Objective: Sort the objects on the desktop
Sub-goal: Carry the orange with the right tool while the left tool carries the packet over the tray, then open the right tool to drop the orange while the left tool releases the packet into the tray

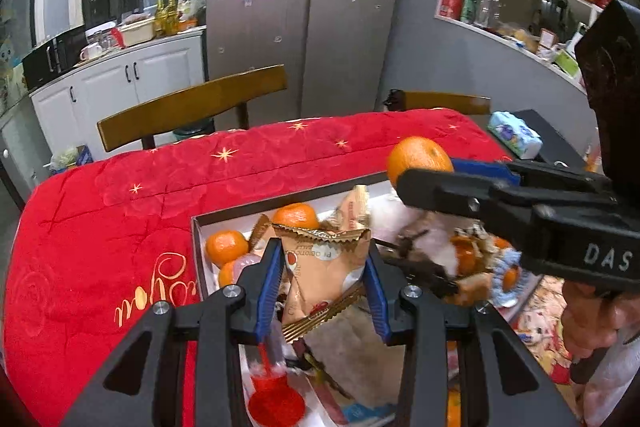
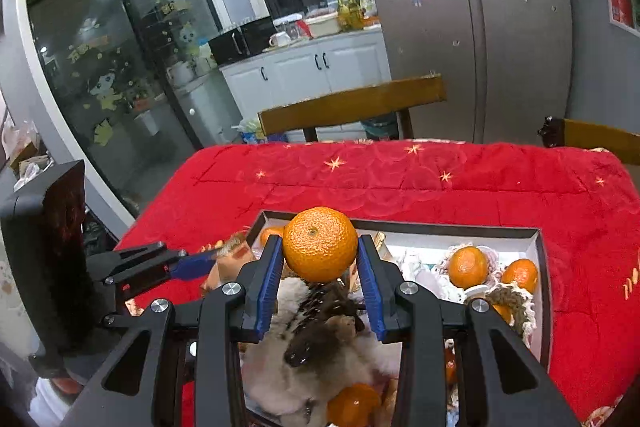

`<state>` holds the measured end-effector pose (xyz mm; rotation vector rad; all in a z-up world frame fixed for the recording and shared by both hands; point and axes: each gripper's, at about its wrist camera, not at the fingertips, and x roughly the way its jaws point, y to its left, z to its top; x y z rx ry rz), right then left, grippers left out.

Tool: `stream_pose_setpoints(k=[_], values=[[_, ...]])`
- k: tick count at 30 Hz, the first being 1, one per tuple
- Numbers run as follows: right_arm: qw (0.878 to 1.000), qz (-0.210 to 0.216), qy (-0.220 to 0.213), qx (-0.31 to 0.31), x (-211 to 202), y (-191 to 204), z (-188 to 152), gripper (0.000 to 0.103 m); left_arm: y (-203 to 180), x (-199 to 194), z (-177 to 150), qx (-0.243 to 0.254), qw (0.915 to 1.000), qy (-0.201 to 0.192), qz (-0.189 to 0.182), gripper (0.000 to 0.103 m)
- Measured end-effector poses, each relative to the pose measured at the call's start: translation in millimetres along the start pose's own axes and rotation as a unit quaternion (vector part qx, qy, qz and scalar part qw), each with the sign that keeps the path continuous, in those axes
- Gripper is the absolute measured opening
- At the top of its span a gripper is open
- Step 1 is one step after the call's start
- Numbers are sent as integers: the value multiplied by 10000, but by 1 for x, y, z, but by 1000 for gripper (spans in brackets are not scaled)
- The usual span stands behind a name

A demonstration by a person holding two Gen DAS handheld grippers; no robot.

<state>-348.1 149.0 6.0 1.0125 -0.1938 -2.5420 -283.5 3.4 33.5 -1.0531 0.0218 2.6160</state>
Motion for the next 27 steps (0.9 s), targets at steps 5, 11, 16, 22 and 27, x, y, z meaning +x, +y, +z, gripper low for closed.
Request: stream_pose_setpoints(k=[5, 11, 16, 22, 27], values=[[9993, -7, 337, -179, 21, -4, -5, 36, 4, 13, -8, 28, 9999, 105, 100, 40], [9968, -101, 554, -574, 43, 4, -12, 36, 6, 25, -17, 129, 9997, 150, 160, 40], [9965, -150, 565, -598, 48, 4, -15, 36, 8, 33, -22, 61, 9996, 231, 132, 40], [9963, -104, 667, -528, 58, -1, -19, 36, 4, 36, -26, 119, 9996, 225, 131, 40], [9968, -45, 632, -495, 58, -3, -21, 36, 8, 34, -26, -29, 9997, 248, -22, 40]])
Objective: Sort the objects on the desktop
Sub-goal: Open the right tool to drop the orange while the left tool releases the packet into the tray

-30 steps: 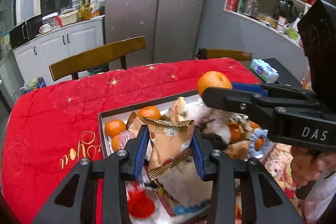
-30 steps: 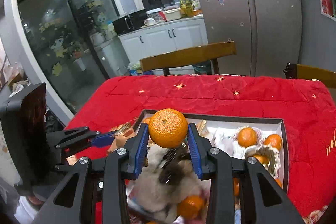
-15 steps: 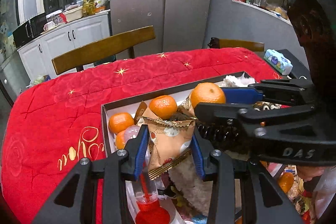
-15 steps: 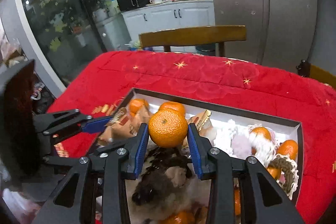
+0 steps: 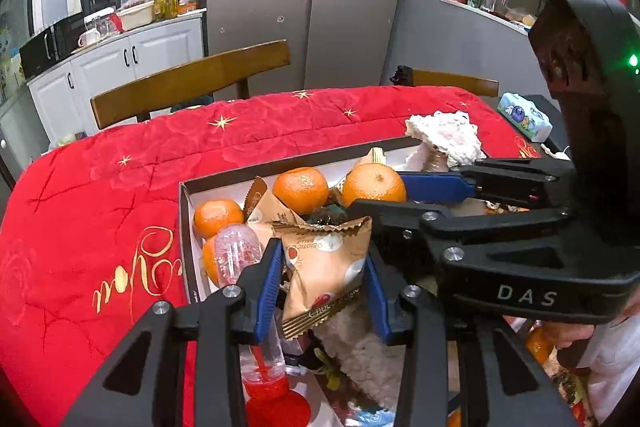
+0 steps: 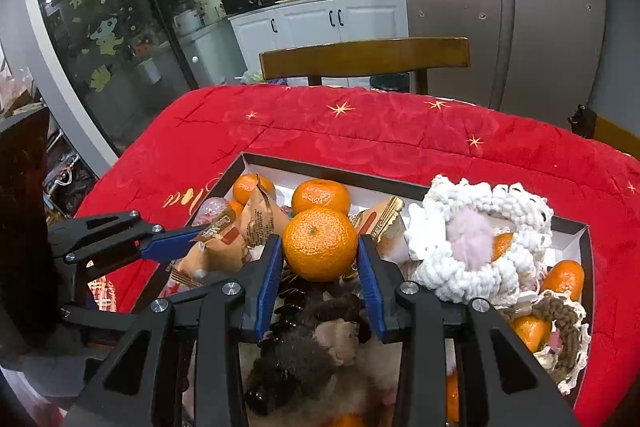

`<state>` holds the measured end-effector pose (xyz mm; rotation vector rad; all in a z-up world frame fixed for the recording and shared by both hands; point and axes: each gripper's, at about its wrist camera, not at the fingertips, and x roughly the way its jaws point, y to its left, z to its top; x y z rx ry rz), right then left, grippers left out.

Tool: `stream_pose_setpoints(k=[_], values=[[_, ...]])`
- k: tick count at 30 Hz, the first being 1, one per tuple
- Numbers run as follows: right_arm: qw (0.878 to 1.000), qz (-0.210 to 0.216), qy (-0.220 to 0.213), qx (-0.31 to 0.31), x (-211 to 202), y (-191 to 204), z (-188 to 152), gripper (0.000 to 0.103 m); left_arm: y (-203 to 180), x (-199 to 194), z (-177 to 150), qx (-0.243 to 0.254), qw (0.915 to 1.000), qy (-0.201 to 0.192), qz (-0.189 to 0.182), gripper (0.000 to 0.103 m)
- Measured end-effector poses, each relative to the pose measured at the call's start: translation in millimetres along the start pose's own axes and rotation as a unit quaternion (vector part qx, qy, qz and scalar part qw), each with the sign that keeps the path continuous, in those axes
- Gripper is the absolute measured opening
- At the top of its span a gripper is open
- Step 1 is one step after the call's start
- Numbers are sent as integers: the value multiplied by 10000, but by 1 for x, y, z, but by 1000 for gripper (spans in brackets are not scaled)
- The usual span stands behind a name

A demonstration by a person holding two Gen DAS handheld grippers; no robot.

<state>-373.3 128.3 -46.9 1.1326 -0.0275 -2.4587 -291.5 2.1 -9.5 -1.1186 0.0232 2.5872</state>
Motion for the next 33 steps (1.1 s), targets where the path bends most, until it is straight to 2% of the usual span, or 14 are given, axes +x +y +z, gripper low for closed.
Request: stream_pose_setpoints(k=[8, 11, 12, 13, 15, 16, 17, 19, 21, 24, 33], values=[[9999, -9, -105, -100, -2, 3, -1, 37, -1, -1, 0, 10, 10000, -8, 66, 40], [9997, 46, -186, -153, -6, 6, 0, 39, -6, -3, 0, 73, 9991, -59, 404, 43], [9996, 74, -233, -168, -8, 6, 1, 40, -8, -3, 0, 112, 9990, -43, 425, 52], [9994, 133, -283, -179, -11, 7, 1, 46, -10, -4, 0, 132, 9991, -37, 406, 67], [9990, 214, -379, -136, -18, 7, 3, 58, -14, -6, 0, 184, 9988, -86, 455, 85], [9987, 257, -427, -112, -21, 7, 5, 63, -14, -9, 0, 216, 9986, -127, 464, 91], [9982, 333, -494, -87, -25, 7, 6, 66, -15, -11, 1, 238, 9984, -158, 483, 93], [9972, 491, -569, -51, -31, 6, 9, 82, -17, -18, 2, 269, 9982, -222, 496, 102], [9955, 639, -694, -12, -37, 5, 11, 95, -18, -23, 4, 255, 9983, -275, 451, 103], [9938, 752, -823, -4, -45, 7, 13, 102, -16, -31, 7, 246, 9982, -304, 447, 103], [9941, 657, -863, 66, -50, 4, 17, 103, -7, -38, 12, 99, 9980, -402, 484, 103]])
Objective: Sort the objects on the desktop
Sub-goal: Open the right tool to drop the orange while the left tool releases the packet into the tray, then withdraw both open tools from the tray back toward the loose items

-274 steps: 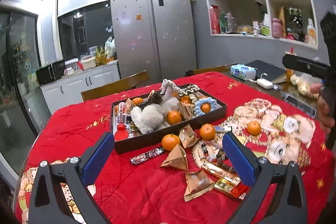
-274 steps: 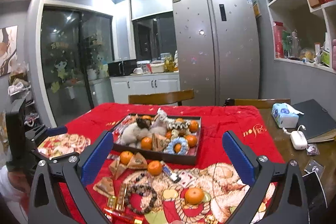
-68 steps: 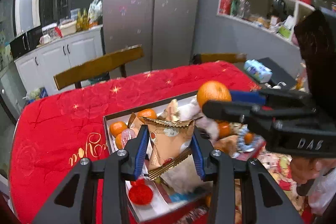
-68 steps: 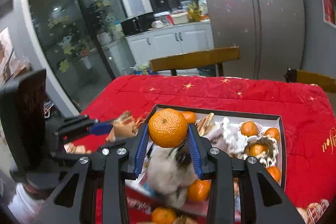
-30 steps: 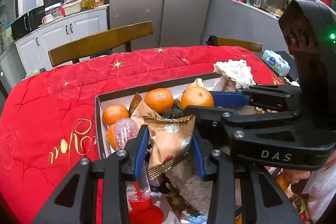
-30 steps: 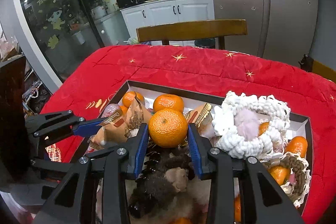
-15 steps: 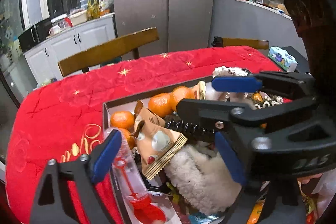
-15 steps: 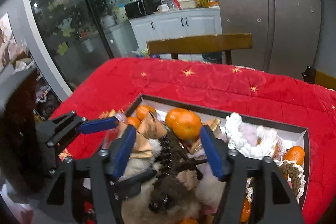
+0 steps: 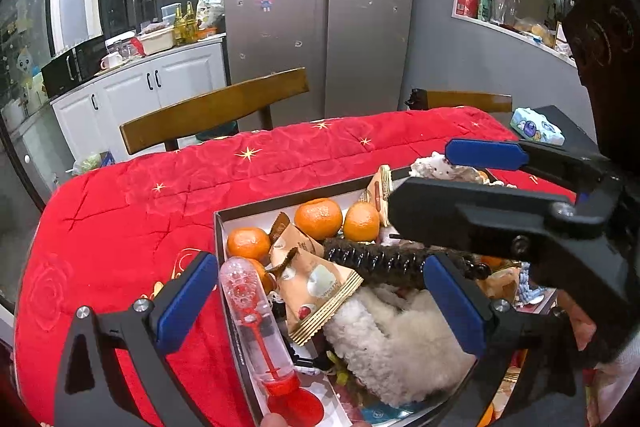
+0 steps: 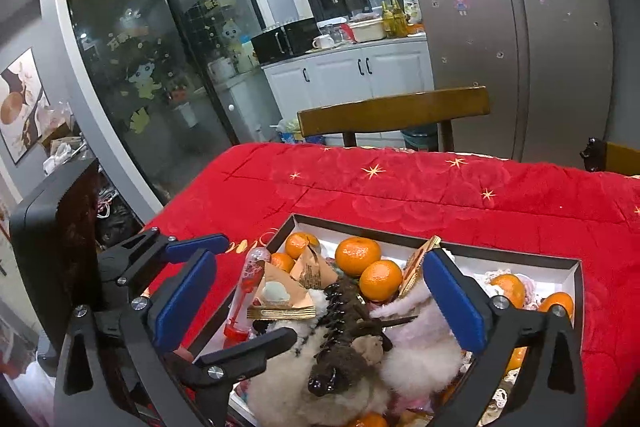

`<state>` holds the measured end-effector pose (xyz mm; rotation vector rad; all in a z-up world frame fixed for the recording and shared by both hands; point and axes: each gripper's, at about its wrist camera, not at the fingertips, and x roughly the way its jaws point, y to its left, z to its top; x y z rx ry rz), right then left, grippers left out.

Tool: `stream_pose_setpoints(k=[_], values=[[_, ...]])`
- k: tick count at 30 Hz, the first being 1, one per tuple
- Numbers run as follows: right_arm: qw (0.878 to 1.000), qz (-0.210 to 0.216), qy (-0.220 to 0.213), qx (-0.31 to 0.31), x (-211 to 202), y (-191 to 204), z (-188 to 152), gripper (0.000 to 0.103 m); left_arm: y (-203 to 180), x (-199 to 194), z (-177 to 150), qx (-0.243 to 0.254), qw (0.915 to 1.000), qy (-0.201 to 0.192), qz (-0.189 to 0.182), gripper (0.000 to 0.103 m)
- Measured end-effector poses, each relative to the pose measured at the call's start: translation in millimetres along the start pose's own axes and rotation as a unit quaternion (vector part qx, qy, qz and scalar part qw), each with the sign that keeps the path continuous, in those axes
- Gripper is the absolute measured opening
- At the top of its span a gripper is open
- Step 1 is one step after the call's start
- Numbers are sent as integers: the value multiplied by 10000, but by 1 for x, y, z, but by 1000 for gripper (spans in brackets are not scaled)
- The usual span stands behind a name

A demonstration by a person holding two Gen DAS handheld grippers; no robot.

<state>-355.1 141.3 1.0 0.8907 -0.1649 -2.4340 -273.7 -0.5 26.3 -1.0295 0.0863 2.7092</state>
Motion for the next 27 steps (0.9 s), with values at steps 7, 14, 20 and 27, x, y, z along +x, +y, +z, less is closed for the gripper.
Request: stream_pose_setpoints(k=[7, 14, 20, 27], values=[[10000, 31, -34, 72, -4, -2, 1, 103, -2, -6, 1, 28, 9999, -113, 90, 103], [9999, 58, -116, 42, -13, 3, 3, 103, -6, -19, 3, 76, 9994, -285, 178, 103], [9993, 6, -380, 13, -41, 11, 8, 103, -19, -47, 4, 258, 9975, -578, 300, 103], [9974, -31, -724, -52, -86, 27, 9, 103, -49, -103, -1, 608, 9915, -1082, 396, 103]])
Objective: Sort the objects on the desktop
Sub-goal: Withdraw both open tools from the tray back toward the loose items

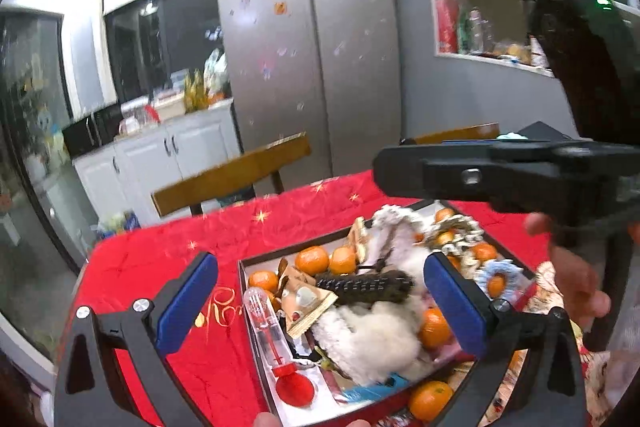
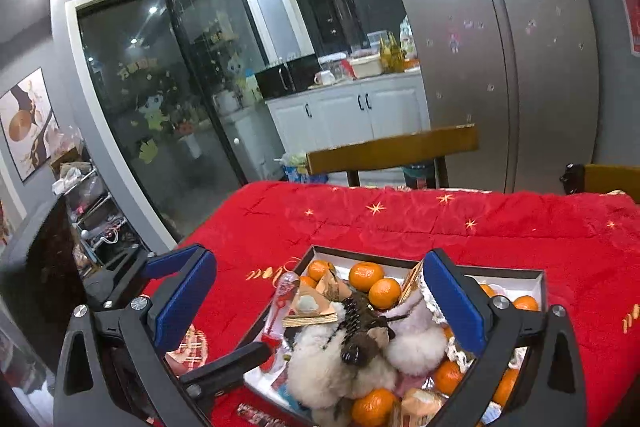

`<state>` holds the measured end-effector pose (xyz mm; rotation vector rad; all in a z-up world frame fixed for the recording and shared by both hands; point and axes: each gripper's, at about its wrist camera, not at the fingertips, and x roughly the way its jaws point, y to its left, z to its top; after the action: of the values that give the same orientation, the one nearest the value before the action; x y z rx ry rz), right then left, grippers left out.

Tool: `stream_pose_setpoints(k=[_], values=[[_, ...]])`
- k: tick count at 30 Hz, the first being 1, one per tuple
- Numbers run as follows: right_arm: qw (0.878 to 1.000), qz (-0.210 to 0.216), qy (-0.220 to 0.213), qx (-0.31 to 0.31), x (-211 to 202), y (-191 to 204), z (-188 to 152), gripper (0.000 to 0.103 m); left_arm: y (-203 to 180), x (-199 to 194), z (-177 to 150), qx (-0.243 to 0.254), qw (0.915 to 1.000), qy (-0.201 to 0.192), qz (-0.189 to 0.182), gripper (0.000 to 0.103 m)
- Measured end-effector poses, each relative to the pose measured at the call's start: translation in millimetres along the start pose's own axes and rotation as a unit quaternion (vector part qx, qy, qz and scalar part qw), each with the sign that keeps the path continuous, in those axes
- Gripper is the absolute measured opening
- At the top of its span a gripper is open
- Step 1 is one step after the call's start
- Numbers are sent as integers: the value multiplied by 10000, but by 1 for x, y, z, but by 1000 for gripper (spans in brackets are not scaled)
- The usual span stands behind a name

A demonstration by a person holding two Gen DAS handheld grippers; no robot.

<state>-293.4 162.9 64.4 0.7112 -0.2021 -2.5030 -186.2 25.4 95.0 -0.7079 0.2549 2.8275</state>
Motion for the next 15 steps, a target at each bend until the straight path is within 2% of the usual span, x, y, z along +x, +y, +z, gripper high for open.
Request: stream_pose_setpoints(k=[5, 11, 15], values=[[9996, -218, -165, -80, -29, 11, -1, 103, -10, -49, 9, -12, 9990, -387, 214, 103], [9986, -309, -394, -185, -75, 29, -2, 103, -20, -102, 15, 33, 9972, -687, 292, 103], [9977, -352, -526, -222, -102, 40, -7, 103, -29, -129, 14, 55, 9967, -783, 214, 103]])
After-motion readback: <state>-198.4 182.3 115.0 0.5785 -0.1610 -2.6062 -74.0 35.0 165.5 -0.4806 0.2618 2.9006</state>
